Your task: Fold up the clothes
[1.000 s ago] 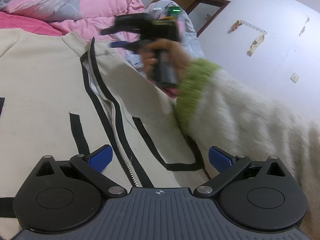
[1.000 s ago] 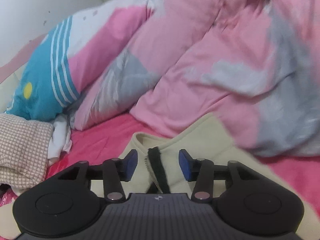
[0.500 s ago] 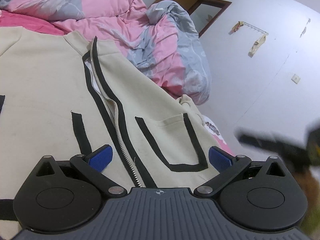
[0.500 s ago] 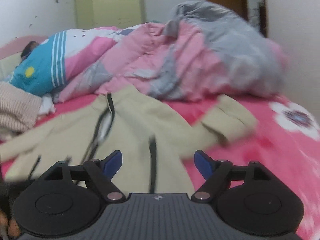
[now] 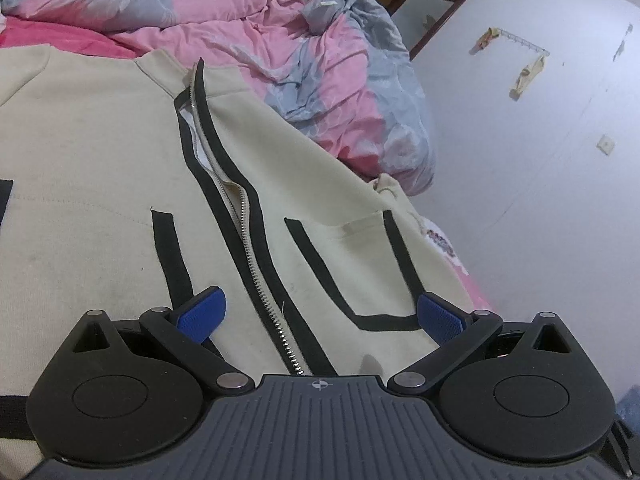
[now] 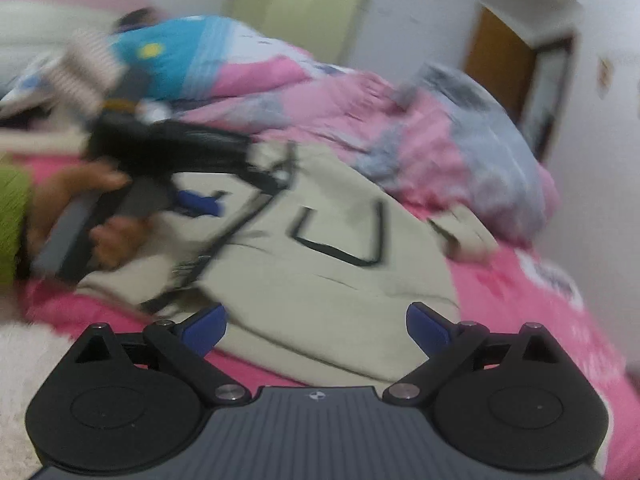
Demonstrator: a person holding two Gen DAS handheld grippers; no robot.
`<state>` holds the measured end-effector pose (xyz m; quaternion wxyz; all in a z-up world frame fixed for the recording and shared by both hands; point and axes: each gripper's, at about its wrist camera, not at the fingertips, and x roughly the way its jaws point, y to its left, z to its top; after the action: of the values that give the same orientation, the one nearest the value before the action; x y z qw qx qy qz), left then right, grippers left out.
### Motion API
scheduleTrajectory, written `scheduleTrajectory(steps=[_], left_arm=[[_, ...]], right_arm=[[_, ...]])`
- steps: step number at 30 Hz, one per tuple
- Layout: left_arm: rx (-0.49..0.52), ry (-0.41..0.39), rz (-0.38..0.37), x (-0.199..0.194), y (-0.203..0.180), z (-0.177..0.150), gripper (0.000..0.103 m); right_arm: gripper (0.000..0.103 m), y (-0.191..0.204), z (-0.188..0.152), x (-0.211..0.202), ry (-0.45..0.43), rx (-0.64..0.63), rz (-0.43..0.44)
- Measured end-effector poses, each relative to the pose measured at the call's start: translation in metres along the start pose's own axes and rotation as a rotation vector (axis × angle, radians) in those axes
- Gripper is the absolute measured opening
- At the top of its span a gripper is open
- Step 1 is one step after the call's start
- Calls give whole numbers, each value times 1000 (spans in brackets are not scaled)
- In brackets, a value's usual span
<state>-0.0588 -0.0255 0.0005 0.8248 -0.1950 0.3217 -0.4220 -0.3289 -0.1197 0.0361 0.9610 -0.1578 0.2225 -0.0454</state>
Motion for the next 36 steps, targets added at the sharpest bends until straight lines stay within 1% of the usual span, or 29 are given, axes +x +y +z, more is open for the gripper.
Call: scheduleTrajectory(steps=[2, 3, 5, 6, 8, 9, 11, 12, 13, 14, 15, 19, 22, 25, 30, 32, 33, 36], left_arm=[[0, 1, 0, 0, 1, 0, 103], [1, 2, 0, 0, 1, 1, 103], [3, 3, 2, 0, 1, 1, 103], [4, 2, 2, 0, 1, 1, 103], [3, 0, 1, 0, 1, 1, 103], [3, 0, 1, 0, 1, 1, 103], [2, -1, 0, 1, 1, 1, 103], [2, -2, -1, 1, 2, 1, 103], [1, -2, -2, 1, 2, 1, 103], [0, -2, -3, 1, 2, 1, 103], [-2, -2, -5, 1, 3, 1, 103], [-21, -6, -25, -1, 7, 3, 103], [-22, -7, -27, 0, 7, 4, 103], [-23, -8, -28, 0, 7, 4, 103], [-29, -8, -26, -2, 6, 5, 103], [-44, -2, -19, -5, 6, 10, 103], [-52, -2, -12, -7, 6, 12, 103], [-65, -23, 24, -20, 4, 18, 103]], right_arm=[[87, 15, 3, 3, -22, -78, 46], [83, 21, 3, 8, -16, -128, 52], [68, 29, -1, 19, 8, -221, 42], [66, 30, -2, 25, 18, -250, 45], [57, 29, -2, 31, 14, -256, 78], [54, 29, 0, 33, 5, -264, 84], [42, 32, 3, 37, -12, -288, 92], [39, 33, 5, 38, -21, -300, 95], [28, 32, 5, 38, -30, -288, 108], [10, 30, 6, 38, -39, -270, 124], [3, 29, 7, 37, -48, -252, 139], [1, 9, 6, 27, -57, -149, 182], [1, 1, 2, 16, -47, -130, 209], [1, -1, -3, 14, -28, -118, 224], [1, -12, 6, 11, -51, 39, 252], [1, -21, 11, 12, -56, 120, 268], [1, -25, 12, 14, -52, 152, 276], [1, -19, 4, 27, 16, 157, 295]])
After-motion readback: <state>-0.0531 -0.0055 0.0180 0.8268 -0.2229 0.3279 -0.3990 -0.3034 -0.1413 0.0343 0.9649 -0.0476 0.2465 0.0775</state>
